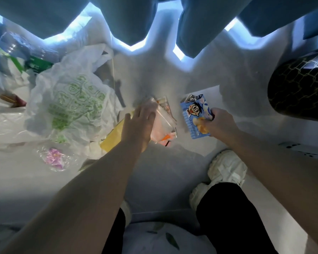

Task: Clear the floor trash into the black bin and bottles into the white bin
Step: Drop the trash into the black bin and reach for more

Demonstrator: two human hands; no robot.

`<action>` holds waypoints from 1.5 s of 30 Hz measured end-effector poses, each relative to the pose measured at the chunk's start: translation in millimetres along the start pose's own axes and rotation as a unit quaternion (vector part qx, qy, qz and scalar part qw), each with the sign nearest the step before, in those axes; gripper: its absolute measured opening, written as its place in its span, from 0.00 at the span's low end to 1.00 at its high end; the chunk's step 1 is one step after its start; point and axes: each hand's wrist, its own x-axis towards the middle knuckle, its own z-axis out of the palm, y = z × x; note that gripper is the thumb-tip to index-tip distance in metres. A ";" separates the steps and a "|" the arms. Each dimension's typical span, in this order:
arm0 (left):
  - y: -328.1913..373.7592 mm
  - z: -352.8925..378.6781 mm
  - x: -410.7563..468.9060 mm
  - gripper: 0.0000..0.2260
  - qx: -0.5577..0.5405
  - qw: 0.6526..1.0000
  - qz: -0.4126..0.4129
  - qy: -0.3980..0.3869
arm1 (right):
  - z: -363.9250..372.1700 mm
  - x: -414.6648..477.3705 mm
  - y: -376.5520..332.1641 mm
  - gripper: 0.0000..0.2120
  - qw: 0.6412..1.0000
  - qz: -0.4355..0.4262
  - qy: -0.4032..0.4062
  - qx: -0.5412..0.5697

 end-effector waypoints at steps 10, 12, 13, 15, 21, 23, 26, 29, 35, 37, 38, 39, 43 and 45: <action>8.9 9.7 55.1 0.34 0.141 0.989 0.034 0.031 | 3.6 30.4 45.8 0.10 1.000 -0.011 -0.016 0.016; 8.8 4.7 53.5 0.25 0.148 0.988 0.026 0.020 | 2.6 30.3 47.4 0.09 1.000 -0.011 -0.015 0.014; 10.1 2.1 51.1 0.19 0.146 0.989 0.018 0.008 | 0.0 29.4 47.6 0.10 1.000 -0.011 -0.013 0.015; 12.8 -4.0 40.7 0.10 0.105 0.994 -0.029 -0.030 | -7.7 22.7 46.5 0.15 0.999 -0.008 -0.010 0.032; 23.3 -69.5 -11.3 0.10 -0.233 0.950 -0.177 -0.112 | -50.6 -36.6 31.7 0.06 0.980 0.032 -0.032 0.192; 28.2 -95.4 -26.2 0.12 -0.302 0.924 -0.209 -0.108 | -58.9 -53.2 23.9 0.10 0.967 0.053 -0.035 0.249; 49.2 -154.1 -45.7 0.14 -0.381 0.889 -0.232 -0.102 | -97.3 -91.5 18.8 0.09 0.944 0.074 -0.010 0.321; 78.3 -221.0 -57.7 0.12 -0.425 0.871 -0.227 -0.092 | -140.5 -125.8 21.2 0.07 0.927 0.092 -0.001 0.364; 155.3 -326.9 -54.6 0.08 -0.465 0.859 -0.198 -0.075 | -242.0 -166.7 46.6 0.04 0.898 0.102 0.024 0.428; 183.7 -347.2 -44.4 0.09 -0.462 0.865 -0.184 -0.073 | -276.3 -171.1 63.0 0.03 0.895 0.101 0.045 0.431; 199.2 -355.1 -38.4 0.09 -0.456 0.870 -0.172 -0.073 | -292.2 -171.1 72.7 0.03 0.893 0.100 0.060 0.435; 214.9 -360.9 -31.2 0.10 -0.453 0.874 -0.161 -0.074 | -305.8 -168.1 83.8 0.02 0.890 0.101 0.075 0.438; 279.2 -367.8 5.4 0.10 -0.431 0.890 -0.127 -0.080 | -343.1 -140.9 128.9 0.11 0.892 0.138 0.121 0.412; 307.7 -361.9 28.3 0.12 -0.424 0.893 -0.119 -0.093 | -353.2 -124.7 147.4 0.12 0.887 0.158 0.123 0.417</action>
